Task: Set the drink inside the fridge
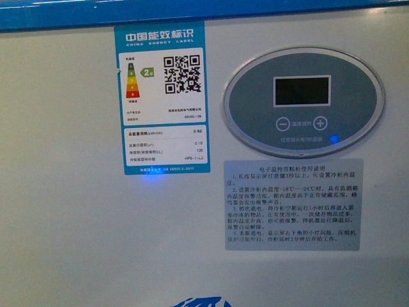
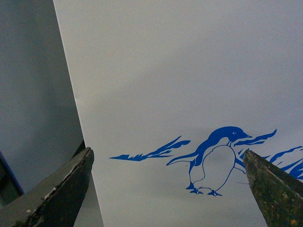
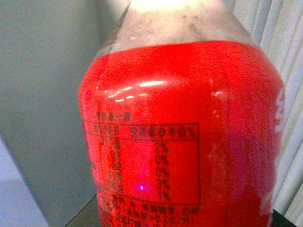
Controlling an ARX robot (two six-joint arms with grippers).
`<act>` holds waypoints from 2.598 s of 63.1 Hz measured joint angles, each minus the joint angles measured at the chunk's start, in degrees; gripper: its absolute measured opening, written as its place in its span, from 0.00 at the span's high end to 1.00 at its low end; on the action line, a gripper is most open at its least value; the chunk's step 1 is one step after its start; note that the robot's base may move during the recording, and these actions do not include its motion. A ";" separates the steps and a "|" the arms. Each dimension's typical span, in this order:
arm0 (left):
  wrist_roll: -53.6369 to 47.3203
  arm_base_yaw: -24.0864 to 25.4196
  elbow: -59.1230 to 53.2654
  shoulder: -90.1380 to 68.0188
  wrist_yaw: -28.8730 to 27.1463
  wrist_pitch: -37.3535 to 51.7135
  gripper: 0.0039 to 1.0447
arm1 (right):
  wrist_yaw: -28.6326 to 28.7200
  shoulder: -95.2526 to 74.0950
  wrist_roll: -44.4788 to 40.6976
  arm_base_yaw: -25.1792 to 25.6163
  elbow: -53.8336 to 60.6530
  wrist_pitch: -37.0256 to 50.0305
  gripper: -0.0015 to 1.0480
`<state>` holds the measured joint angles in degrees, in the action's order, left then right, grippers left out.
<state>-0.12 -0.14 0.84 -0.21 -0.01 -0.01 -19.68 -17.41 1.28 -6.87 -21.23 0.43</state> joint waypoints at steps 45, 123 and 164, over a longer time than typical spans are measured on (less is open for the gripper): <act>0.02 0.00 0.00 0.00 0.00 0.00 0.08 | -0.02 0.55 0.02 0.00 0.09 0.07 0.64; 0.00 0.00 0.00 0.00 0.00 0.00 0.08 | -0.04 0.55 0.02 0.00 -0.07 0.07 0.65; -19.30 5.29 16.31 -49.42 33.42 16.74 0.08 | -0.04 0.55 0.02 -0.04 -0.09 0.11 0.65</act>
<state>-19.42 5.15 17.15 -49.63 33.41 16.73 -19.73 -16.86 1.30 -6.92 -21.32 0.54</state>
